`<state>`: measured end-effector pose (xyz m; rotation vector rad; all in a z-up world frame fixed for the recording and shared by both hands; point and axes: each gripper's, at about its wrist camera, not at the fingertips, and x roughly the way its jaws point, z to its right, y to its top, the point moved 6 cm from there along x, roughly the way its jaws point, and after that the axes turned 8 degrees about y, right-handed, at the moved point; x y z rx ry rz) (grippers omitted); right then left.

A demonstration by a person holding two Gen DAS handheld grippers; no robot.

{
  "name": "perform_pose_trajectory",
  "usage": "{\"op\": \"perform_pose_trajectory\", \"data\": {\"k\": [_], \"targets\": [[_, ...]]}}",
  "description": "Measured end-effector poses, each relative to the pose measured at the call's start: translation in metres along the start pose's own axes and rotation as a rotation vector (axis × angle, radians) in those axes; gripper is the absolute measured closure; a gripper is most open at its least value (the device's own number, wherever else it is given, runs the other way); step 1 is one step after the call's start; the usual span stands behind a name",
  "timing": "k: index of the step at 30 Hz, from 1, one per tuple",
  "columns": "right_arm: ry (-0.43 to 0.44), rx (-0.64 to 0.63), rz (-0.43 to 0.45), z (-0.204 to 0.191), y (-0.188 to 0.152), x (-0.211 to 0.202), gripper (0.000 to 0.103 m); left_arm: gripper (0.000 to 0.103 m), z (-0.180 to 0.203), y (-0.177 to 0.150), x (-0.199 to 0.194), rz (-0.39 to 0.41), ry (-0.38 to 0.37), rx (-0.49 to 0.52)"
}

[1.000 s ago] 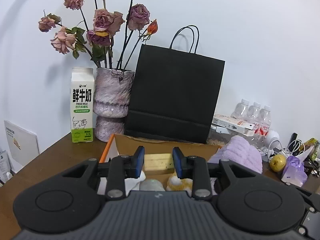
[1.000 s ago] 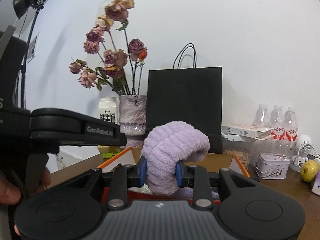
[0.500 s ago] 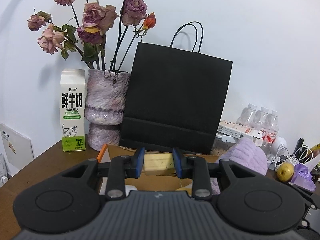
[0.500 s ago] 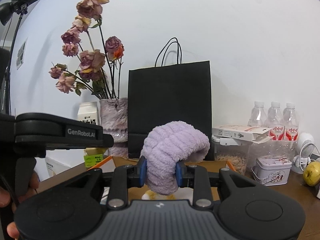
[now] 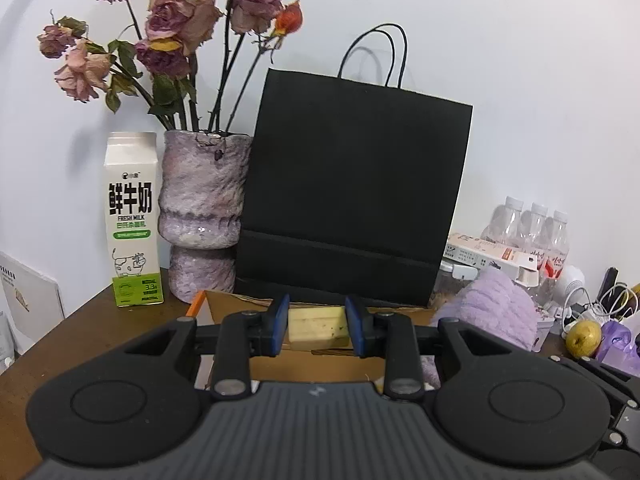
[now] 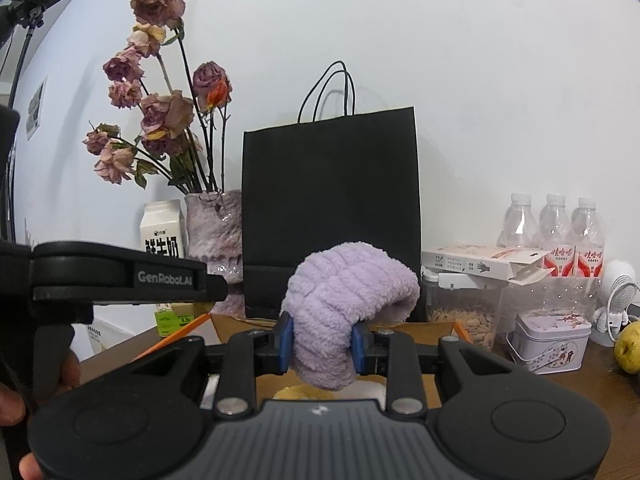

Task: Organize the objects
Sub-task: 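Carry the towel and yellow block over the red box and release both inside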

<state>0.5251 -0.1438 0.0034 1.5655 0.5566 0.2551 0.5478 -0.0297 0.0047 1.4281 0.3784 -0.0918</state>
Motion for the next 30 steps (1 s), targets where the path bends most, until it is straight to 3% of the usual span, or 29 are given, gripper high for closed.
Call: {"op": "perform_pose_trajectory", "data": {"k": [12,20,22,24,26,27,28,30], "targets": [[0.013,-0.004,-0.041,0.008,-0.005,0.018,0.075,0.071,0.004,-0.004,0.019,-0.019,0.001,0.028],[0.006,-0.009,-0.067,0.008,-0.009,0.021,0.063,0.069,0.003,-0.007,0.022,-0.033,0.007,0.031],[0.001,-0.005,-0.066,0.009,-0.009,0.021,0.059,0.059,0.002,-0.007,0.022,-0.031,0.007,0.03],[-0.004,0.0,-0.064,0.01,-0.009,0.021,0.044,0.052,0.002,-0.008,0.022,-0.03,0.012,0.031],[-0.017,0.001,-0.06,0.011,-0.009,0.021,0.02,0.035,0.002,-0.008,0.024,-0.031,0.016,0.03],[-0.024,-0.001,-0.058,0.011,-0.009,0.021,0.015,0.011,0.001,-0.008,0.024,-0.03,0.022,0.027],[-0.029,-0.003,-0.057,0.011,-0.01,0.021,0.009,0.0,0.0,-0.008,0.024,-0.021,0.032,0.021],[-0.035,-0.002,-0.054,0.012,-0.01,0.021,0.003,0.0,-0.001,-0.006,0.02,0.009,0.063,0.022]]}}
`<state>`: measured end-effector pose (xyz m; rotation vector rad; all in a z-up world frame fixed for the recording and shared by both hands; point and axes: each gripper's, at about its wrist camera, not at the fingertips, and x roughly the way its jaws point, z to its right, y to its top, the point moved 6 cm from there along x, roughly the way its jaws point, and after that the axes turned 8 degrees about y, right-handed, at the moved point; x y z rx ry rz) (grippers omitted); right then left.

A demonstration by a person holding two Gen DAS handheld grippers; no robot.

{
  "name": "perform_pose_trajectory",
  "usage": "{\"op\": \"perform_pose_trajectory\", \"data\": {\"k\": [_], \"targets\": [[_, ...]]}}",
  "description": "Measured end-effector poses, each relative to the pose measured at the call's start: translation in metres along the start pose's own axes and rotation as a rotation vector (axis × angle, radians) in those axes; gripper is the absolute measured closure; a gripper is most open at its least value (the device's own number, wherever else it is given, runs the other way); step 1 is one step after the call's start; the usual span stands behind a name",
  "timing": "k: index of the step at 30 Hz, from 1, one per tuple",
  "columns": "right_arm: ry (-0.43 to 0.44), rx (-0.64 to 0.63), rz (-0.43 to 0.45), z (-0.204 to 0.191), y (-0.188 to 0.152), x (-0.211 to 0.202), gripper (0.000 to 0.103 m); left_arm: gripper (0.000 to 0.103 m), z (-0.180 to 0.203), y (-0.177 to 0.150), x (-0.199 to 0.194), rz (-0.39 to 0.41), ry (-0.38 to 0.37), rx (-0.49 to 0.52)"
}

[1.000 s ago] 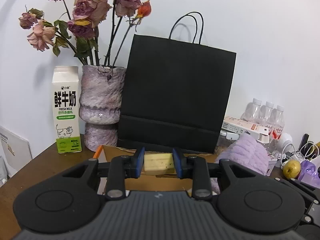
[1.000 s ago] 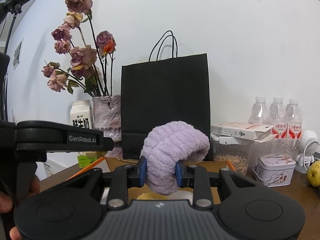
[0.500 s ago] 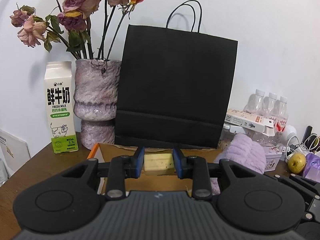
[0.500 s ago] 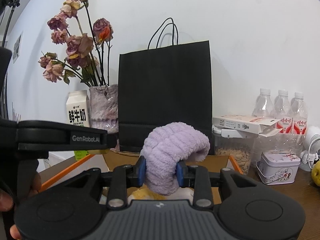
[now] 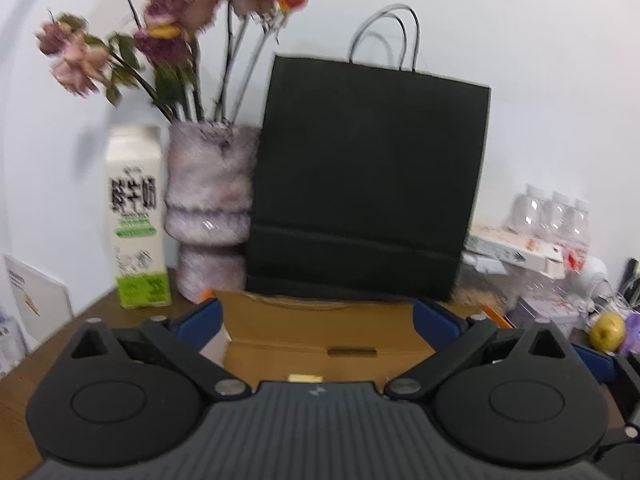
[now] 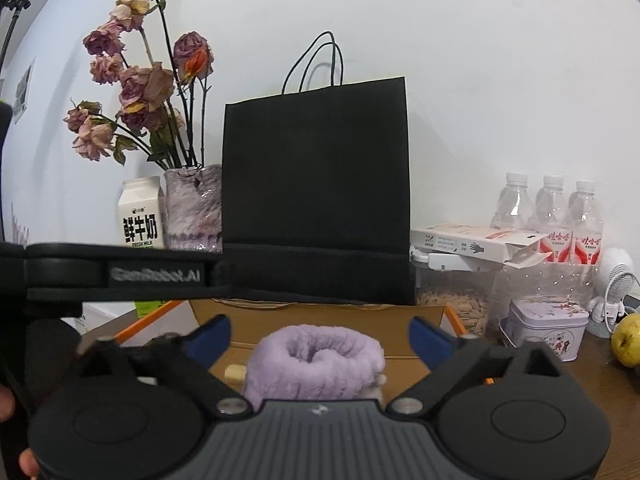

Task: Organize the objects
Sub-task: 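Carry the towel and yellow block over the red box and release both inside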

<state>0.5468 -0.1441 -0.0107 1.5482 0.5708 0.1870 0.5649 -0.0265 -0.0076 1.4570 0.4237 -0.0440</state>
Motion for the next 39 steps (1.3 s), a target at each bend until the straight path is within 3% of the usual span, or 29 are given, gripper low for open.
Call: {"op": "perform_pose_trajectory", "data": {"k": [24,39], "targets": [[-0.001,0.026,-0.008,0.002,-0.003,-0.001,0.0,0.0,-0.003,-0.001,-0.01,0.012,-0.003,-0.014],[0.001,-0.011,0.022,-0.011,-0.004,-0.02,0.0,0.0,-0.026,-0.006,-0.028,0.027,0.01,-0.044]]}}
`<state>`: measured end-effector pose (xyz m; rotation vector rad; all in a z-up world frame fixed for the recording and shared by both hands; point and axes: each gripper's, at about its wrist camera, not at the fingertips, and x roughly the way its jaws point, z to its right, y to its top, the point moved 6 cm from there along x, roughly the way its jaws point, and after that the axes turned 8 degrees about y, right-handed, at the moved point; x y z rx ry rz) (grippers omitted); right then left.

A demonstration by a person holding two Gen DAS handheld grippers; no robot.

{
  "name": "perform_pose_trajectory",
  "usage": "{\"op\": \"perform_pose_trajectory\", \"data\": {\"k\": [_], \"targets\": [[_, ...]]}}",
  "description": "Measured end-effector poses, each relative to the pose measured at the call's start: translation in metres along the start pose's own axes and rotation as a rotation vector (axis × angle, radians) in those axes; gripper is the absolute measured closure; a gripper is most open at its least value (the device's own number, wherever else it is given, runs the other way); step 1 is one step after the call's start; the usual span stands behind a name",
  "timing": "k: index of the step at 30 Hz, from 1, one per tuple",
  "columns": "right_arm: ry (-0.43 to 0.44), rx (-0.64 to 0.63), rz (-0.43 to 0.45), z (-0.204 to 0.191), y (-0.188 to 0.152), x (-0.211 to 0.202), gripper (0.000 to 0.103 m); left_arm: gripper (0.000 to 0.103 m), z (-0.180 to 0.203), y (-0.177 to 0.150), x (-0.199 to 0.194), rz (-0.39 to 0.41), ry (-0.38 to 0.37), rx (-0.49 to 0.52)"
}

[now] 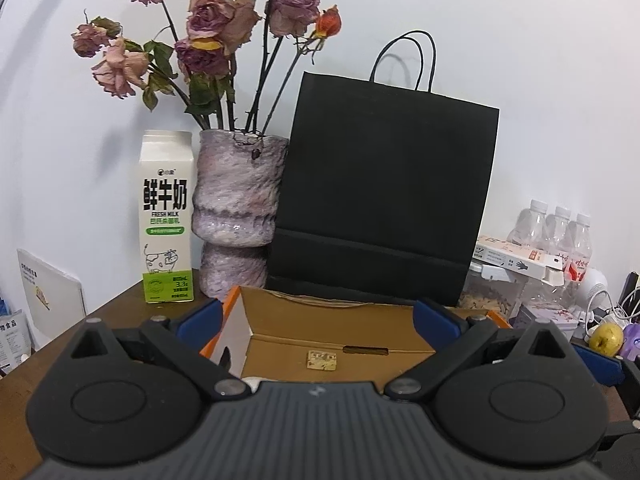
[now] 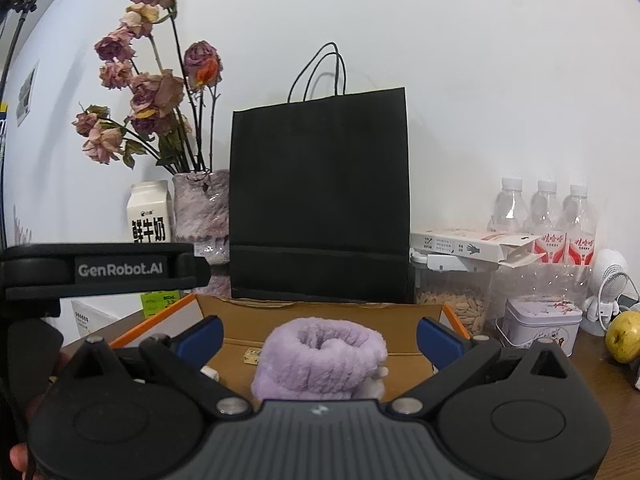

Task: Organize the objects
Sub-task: 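Carry the towel and yellow block over the red box and release both inside, then withdraw both grippers from the box toward the rose and bottle cap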

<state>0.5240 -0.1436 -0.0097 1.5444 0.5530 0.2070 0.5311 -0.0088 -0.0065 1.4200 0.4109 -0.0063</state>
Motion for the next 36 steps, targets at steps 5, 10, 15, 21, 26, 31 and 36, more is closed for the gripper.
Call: {"op": "perform_pose_trajectory", "data": {"k": [5,10,15,21,26,31,36], "targets": [[-0.003,-0.02,0.001,-0.006,-0.004,-0.011,0.0,0.0,-0.008,-0.003,-0.011,0.007,0.0,0.003],[-0.002,-0.025,0.001,-0.01,-0.01,-0.024,0.0,0.0,-0.014,-0.01,-0.023,0.014,-0.007,0.008],[-0.002,-0.039,0.0,-0.014,-0.016,-0.039,0.0,0.0,-0.018,-0.015,-0.038,0.027,-0.01,0.016],[0.004,-0.04,-0.01,-0.019,-0.024,-0.055,0.0,0.0,-0.022,-0.024,-0.053,0.017,-0.023,0.021],[0.007,-0.041,-0.02,-0.024,-0.031,-0.068,0.0,0.0,-0.027,-0.03,-0.068,0.013,-0.036,0.016],[0.008,-0.041,-0.034,-0.028,-0.038,-0.082,0.0,0.0,-0.029,-0.038,-0.081,-0.002,-0.048,0.028],[0.005,-0.037,-0.045,-0.032,-0.045,-0.097,0.0,0.0,-0.035,-0.045,-0.093,-0.014,-0.05,0.039]]}}
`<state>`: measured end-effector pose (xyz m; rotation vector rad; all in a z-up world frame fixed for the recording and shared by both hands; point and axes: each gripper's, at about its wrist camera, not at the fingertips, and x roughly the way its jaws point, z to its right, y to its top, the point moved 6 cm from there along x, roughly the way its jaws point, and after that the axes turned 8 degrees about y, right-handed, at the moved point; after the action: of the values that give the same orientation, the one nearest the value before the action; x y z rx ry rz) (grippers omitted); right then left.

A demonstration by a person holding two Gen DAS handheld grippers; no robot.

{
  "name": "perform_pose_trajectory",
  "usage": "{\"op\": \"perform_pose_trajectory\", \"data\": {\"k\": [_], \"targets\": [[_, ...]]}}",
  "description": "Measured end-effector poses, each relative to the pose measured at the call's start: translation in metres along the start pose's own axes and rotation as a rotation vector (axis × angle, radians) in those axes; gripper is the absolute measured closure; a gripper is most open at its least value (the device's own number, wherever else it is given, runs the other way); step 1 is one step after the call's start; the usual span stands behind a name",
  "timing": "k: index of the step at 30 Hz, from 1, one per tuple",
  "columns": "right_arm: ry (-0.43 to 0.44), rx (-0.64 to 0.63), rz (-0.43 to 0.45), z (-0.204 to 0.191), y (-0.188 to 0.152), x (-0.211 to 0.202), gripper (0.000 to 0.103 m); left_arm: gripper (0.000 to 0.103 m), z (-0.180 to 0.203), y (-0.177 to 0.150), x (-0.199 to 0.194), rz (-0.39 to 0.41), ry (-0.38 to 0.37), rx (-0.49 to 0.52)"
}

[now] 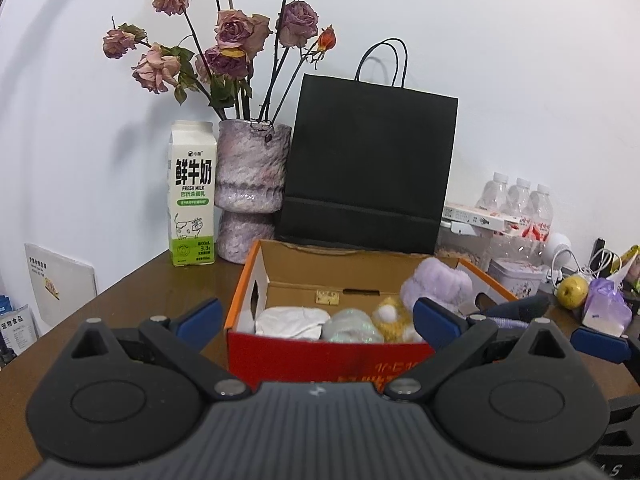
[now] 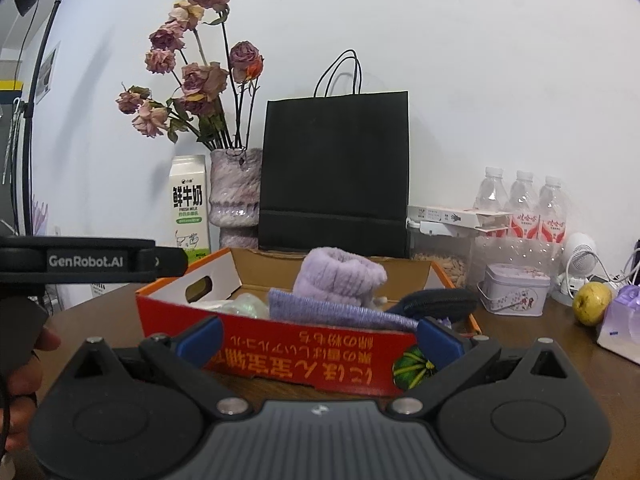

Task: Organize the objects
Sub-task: 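Withdraw both grippers from the box toward the rose and bottle cap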

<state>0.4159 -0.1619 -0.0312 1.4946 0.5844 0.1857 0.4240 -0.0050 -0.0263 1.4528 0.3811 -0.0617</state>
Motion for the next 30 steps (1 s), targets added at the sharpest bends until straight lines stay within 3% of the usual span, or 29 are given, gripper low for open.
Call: {"op": "perform_pose_trajectory", "data": {"k": [30], "targets": [[0.017,0.036,-0.1,-0.021,-0.038,-0.058,0.0,0.0,-0.046,-0.044,-0.051,-0.147,-0.055,0.039]]}}
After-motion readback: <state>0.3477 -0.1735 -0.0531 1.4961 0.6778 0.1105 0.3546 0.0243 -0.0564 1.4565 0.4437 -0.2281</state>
